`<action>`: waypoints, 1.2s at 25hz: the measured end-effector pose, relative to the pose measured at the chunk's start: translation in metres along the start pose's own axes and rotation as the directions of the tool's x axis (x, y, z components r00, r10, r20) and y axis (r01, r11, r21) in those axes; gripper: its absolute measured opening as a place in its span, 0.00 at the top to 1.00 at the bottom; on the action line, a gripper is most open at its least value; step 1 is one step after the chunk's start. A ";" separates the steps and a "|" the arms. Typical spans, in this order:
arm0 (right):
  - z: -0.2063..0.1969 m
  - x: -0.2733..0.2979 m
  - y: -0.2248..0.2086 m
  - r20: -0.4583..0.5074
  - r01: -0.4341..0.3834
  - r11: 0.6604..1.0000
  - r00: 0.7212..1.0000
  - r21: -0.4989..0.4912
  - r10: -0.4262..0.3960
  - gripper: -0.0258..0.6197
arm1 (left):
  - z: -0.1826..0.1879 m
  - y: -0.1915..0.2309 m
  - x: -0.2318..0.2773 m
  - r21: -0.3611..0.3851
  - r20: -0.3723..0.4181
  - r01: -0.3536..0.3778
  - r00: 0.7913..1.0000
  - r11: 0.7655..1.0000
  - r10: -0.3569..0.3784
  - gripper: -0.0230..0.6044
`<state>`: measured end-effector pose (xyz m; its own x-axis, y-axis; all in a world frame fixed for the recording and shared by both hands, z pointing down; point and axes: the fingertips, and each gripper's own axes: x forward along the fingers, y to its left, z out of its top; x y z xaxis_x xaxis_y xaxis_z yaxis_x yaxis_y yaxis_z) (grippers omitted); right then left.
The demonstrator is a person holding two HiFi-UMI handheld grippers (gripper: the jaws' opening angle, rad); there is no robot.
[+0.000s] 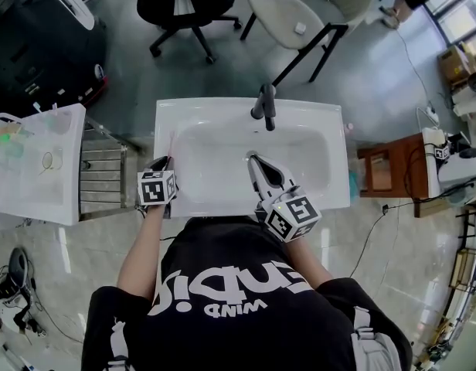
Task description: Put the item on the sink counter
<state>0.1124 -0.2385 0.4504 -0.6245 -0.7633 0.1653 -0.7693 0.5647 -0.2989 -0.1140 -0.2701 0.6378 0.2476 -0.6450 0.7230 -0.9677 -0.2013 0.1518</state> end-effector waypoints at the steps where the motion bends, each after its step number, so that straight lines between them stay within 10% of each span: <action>1: -0.001 -0.001 0.000 0.000 0.002 1.000 1.000 0.001 -0.002 0.93 | -0.003 0.001 0.002 0.002 -0.013 -0.001 1.000 1.000 0.001 0.86; 30: -0.010 0.000 -0.010 -0.019 0.007 1.000 1.000 0.027 -0.007 0.93 | -0.026 0.012 0.022 0.024 -0.139 -0.072 0.988 0.997 0.075 0.86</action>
<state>0.1185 -0.2413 0.4629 -0.6219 -0.7609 0.1853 -0.7699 0.5506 -0.3227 -0.1216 -0.2678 0.6726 0.1655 -0.5498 0.8187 -0.9816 -0.1721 0.0829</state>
